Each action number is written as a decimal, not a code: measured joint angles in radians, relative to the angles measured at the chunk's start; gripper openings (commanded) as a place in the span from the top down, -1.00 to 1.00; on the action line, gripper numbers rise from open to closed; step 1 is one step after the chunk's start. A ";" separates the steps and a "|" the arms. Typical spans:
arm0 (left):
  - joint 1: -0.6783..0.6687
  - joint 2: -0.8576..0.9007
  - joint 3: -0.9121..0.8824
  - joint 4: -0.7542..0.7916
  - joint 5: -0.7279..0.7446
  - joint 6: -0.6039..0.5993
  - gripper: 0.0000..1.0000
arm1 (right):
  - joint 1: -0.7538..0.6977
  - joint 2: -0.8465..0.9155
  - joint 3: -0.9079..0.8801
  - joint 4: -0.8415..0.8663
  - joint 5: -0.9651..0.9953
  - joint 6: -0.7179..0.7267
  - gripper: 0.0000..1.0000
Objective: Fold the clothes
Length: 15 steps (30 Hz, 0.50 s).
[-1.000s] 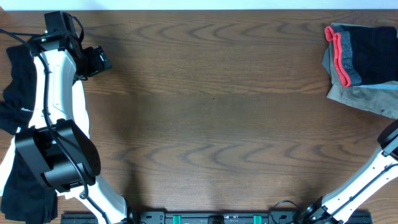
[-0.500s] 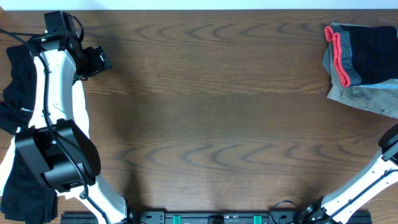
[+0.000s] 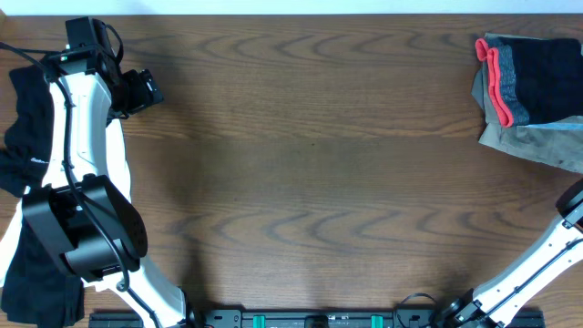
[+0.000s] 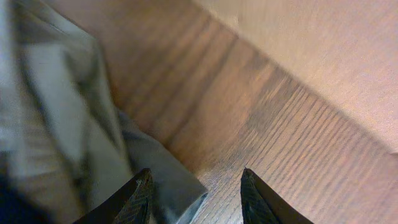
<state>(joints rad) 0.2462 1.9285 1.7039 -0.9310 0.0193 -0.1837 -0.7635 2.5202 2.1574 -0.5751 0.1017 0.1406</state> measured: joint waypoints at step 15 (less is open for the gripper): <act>0.000 0.000 0.000 -0.003 0.000 0.000 -0.96 | -0.006 0.074 0.000 0.102 -0.113 0.035 0.11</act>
<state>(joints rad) 0.2459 1.9285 1.7039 -0.9344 0.0193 -0.1841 -0.7692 2.5942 2.1571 -0.4732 -0.0116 0.1761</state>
